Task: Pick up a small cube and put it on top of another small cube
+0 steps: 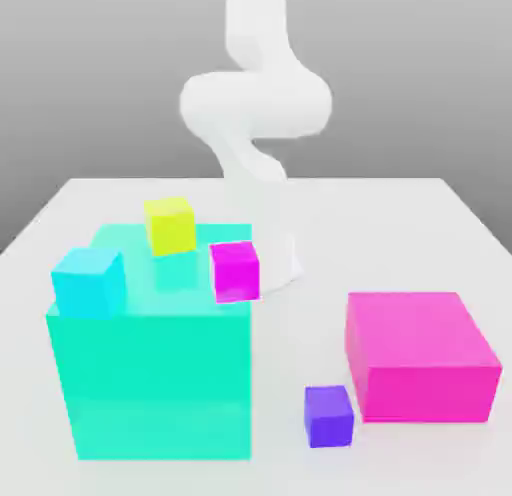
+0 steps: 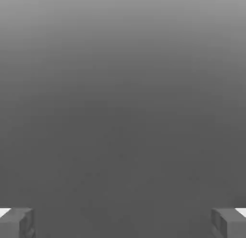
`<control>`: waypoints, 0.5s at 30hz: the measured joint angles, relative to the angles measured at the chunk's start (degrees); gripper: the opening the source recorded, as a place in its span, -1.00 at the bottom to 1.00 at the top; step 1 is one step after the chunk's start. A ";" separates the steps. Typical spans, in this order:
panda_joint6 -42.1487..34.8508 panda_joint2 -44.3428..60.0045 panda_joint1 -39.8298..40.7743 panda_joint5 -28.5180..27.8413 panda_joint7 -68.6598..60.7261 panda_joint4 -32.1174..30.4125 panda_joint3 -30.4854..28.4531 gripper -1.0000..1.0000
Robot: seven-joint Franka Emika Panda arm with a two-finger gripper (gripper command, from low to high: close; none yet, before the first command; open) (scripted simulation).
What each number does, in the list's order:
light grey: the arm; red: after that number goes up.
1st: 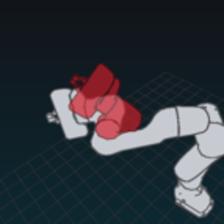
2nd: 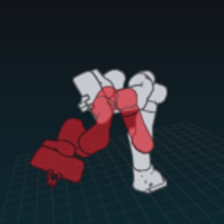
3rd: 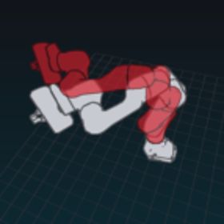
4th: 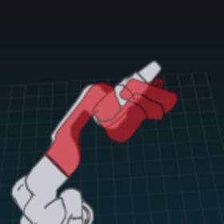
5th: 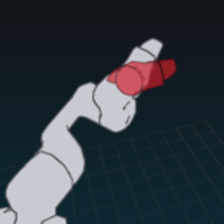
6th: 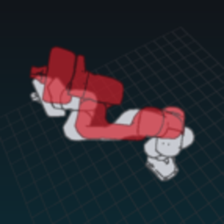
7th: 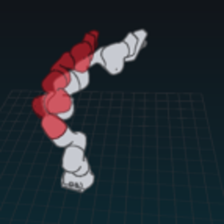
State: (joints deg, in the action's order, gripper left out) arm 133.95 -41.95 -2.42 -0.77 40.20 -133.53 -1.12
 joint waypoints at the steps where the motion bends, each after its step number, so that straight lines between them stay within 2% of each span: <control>1: 0.95 1.67 -0.89 -0.20 -2.51 -0.76 -0.40 0.00; 15: 13.05 23.34 -12.55 -1.16 -36.46 -10.53 -6.60 0.00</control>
State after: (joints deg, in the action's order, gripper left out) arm 147.00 -18.61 -14.97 -1.93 3.74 -144.06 -7.73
